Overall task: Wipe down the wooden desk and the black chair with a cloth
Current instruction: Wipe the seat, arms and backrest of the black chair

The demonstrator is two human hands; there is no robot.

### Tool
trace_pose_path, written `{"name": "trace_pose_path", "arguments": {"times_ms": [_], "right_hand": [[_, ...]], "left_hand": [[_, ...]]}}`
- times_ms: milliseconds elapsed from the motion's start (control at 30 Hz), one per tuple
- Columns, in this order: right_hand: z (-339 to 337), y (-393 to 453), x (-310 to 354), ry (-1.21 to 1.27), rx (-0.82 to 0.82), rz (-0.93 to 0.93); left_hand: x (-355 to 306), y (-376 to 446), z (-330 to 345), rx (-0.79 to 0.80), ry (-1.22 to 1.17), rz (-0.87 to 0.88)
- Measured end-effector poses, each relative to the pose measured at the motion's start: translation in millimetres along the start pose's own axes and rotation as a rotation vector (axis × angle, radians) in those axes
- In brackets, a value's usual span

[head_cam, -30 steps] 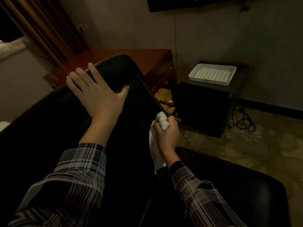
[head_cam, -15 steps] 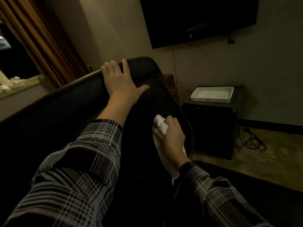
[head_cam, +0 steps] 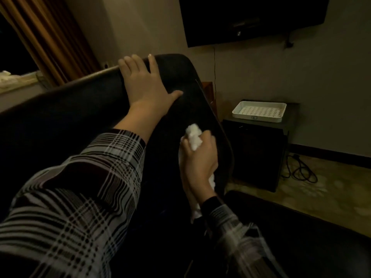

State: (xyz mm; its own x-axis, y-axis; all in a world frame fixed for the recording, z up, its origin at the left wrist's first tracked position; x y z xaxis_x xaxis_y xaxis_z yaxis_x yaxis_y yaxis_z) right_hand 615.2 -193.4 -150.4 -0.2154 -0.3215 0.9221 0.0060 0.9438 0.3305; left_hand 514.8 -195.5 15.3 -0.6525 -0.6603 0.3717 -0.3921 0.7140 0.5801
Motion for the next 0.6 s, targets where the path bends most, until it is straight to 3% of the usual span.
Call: {"name": "trace_pose_path", "arguments": {"times_ms": [100, 200, 400, 600], "right_hand": [[-5, -61, 22, 0.041, 0.108, -0.211], [-13, -51, 26, 0.042, 0.190, -0.274], [-3, 60, 16, -0.186, 0.095, -0.141], [3, 35, 15, -0.102, 0.027, -0.012]], "left_hand": [[5, -4, -5, 0.018, -0.003, -0.013], [8, -7, -10, 0.024, -0.013, 0.003], [14, -3, -6, 0.062, 0.002, 0.047], [13, -6, -8, 0.085, -0.012, 0.028]]}}
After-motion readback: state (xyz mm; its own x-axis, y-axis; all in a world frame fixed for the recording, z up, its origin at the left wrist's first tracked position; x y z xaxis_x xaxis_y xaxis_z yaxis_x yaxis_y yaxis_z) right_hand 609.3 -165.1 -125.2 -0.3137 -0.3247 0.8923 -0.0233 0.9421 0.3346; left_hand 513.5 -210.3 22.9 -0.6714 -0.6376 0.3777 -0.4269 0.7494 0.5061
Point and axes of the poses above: each hand's wrist, its own y-axis towards the middle knuckle, its own z-axis out of the palm, x = y × z, the point moved 4 cm from there along y, towards the middle knuckle, and after that the axes turned 3 degrees about -y, right-handed, at the moved point
